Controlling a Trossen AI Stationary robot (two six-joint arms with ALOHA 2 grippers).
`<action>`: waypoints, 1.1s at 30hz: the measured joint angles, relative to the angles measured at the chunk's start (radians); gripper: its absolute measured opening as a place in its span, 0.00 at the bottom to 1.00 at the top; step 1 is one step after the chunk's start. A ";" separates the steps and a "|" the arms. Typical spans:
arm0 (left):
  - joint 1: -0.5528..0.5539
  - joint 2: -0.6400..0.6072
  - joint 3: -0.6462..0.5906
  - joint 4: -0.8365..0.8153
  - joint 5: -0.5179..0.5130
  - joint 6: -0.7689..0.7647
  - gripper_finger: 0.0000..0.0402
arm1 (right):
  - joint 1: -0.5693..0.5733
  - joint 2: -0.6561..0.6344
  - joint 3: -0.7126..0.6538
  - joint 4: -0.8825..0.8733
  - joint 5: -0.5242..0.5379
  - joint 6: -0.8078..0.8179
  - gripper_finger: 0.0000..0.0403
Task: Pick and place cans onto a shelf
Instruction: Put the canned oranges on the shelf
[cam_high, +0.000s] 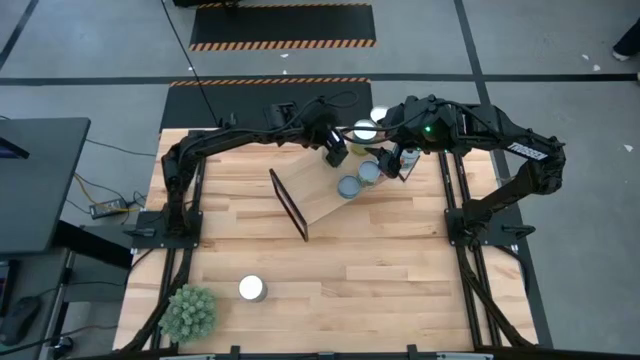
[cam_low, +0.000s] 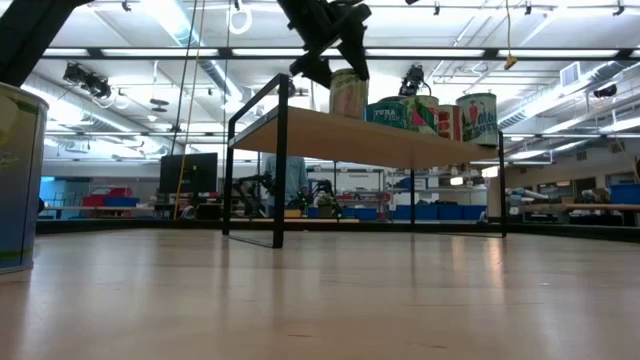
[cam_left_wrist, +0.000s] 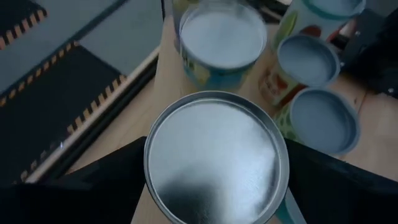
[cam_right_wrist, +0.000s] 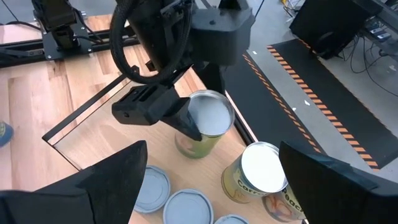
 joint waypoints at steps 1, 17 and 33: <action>0.000 -0.001 0.000 0.006 -0.001 0.008 0.88 | 0.000 0.000 0.000 0.000 0.000 0.000 0.92; 0.000 -0.002 0.000 -0.051 0.000 -0.013 0.88 | 0.000 0.000 0.000 0.006 0.000 0.005 0.92; 0.001 0.014 0.000 -0.152 0.132 0.075 0.88 | 0.007 0.000 0.000 0.031 0.000 -0.007 0.92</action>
